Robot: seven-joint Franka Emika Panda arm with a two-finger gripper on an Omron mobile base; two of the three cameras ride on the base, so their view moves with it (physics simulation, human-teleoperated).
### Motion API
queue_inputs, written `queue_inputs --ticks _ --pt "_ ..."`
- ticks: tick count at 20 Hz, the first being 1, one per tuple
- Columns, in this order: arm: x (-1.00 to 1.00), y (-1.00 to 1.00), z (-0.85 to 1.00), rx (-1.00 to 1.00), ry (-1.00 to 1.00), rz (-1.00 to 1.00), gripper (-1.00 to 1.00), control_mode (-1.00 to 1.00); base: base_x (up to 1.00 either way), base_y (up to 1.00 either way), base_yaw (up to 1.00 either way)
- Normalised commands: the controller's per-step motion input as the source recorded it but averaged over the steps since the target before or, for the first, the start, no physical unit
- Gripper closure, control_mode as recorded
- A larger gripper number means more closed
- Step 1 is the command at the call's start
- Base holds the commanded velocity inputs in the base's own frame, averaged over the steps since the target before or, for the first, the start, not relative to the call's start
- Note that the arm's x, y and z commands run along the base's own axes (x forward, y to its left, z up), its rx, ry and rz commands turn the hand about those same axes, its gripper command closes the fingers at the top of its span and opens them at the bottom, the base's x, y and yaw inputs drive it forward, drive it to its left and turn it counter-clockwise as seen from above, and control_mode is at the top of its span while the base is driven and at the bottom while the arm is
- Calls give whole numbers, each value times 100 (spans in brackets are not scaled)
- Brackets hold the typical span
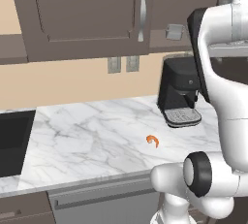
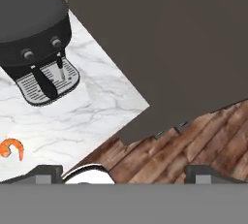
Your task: Retrieve the tupperware from the cabinet, then place the raw meat into the tupperware to avoid contamination.
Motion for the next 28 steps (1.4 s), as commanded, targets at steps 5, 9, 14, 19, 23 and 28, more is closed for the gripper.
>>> queue_inputs --ticks 5,9,14,19,23,28 --pt "1 44 0 14 -15 3 -100 -100 0 0 0" --pt "1 47 3 9 -18 6 -100 -100 0 0 0" --pt "4 49 8 1 -17 10 -100 -100 0 0 0" --pt "5 46 21 -1 -15 14 -100 -100 0 0 0" --pt "8 39 26 -3 -14 18 -100 -100 0 0 0" --pt "9 34 22 -4 -13 18 -100 -100 0 0 0"
